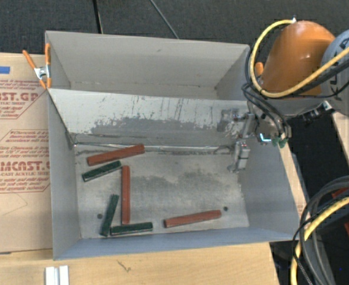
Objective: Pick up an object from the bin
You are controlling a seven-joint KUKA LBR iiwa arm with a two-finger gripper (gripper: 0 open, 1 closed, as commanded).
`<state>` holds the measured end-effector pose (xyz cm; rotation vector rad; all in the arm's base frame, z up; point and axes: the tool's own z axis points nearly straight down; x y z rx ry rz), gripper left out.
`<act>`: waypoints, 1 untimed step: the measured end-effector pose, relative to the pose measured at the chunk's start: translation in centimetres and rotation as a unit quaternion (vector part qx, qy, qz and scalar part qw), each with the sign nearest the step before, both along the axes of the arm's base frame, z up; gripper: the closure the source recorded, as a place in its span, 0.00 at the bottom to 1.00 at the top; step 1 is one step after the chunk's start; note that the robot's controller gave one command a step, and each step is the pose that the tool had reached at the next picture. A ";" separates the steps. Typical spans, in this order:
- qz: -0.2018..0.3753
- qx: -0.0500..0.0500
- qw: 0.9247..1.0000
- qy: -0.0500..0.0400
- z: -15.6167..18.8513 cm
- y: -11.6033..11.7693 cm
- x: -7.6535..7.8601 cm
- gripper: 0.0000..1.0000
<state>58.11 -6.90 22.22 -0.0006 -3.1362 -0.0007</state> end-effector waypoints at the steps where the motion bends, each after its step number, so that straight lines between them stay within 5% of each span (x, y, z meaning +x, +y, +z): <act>1: 0.001 -0.001 1.000 -0.004 0.5 0.0 0.2 0.00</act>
Offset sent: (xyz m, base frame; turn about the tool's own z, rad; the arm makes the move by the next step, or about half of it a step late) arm -0.0525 -0.0198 -0.1191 -0.1047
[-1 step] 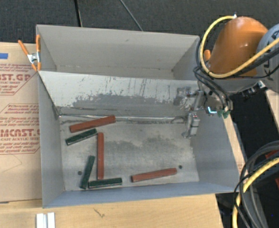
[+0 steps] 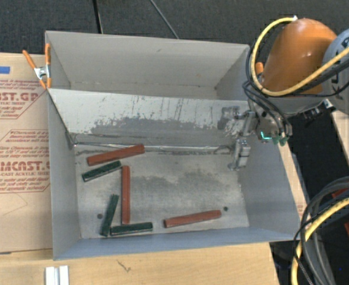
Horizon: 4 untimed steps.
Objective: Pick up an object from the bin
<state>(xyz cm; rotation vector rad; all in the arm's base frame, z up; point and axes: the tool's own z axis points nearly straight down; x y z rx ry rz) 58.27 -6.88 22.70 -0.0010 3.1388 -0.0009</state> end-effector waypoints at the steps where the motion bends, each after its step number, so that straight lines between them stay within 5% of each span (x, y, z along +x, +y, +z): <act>1: 0.024 0.000 1.000 -0.002 -5.4 -0.8 -2.3 0.00; 2: 0.016 0.000 1.000 -0.001 -12.1 1.2 -5.3 0.00; 3: 0.078 0.002 0.997 0.003 -14.8 0.4 -7.2 0.00; 4: 0.181 0.001 0.984 0.001 -15.6 3.6 -9.8 1.00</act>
Offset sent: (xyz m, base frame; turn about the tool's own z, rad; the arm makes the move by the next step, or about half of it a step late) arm -0.0659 0.0232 -0.1443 -0.0198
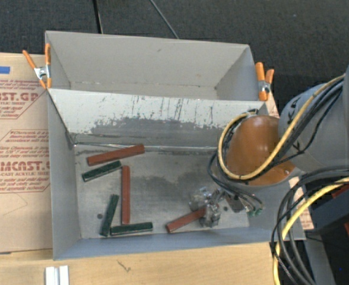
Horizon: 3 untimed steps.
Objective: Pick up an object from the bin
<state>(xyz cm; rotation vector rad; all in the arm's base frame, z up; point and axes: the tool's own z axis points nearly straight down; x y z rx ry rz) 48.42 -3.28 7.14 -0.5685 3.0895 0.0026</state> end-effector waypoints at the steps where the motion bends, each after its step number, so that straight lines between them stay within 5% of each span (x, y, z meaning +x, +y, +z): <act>1: 0.000 0.000 1.000 0.000 0.0 0.0 0.0 1.00; 2: 0.003 -0.001 1.000 -0.001 10.7 -1.3 1.6 1.00; 3: 0.003 -0.001 1.000 -0.001 10.7 -1.3 1.6 1.00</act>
Offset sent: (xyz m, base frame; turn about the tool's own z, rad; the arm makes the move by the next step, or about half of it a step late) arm 0.0157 -0.0138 0.1070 -0.0077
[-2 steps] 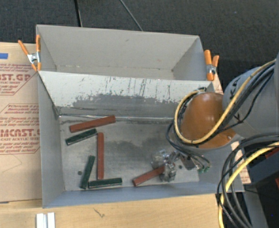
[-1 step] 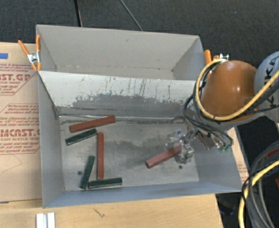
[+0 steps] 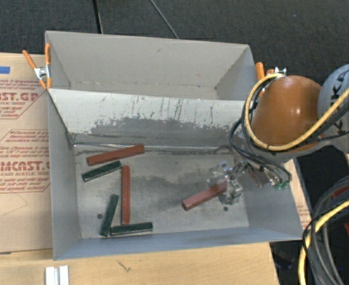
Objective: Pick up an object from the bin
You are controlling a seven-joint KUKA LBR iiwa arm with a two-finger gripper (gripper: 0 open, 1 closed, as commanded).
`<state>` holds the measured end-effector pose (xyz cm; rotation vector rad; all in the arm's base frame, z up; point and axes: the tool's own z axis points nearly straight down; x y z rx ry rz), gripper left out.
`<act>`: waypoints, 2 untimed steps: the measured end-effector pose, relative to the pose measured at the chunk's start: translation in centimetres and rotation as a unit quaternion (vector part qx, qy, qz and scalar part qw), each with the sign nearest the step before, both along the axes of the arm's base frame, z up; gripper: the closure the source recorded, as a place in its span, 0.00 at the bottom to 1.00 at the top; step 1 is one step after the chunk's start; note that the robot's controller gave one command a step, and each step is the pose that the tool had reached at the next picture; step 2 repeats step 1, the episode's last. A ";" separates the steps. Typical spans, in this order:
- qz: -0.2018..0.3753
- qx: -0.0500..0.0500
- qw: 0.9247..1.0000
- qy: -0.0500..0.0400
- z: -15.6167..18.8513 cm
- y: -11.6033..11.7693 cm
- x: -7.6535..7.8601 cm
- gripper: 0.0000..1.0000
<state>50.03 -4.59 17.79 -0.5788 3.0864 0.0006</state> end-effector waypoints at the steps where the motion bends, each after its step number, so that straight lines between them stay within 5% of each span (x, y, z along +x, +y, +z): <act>1: -0.014 0.000 1.000 -0.001 6.0 0.0 0.8 1.00; 2: -0.014 0.000 1.000 -0.001 6.0 0.0 0.8 1.00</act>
Offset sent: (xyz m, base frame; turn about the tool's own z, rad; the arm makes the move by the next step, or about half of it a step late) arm 0.0000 0.0000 0.0000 0.0000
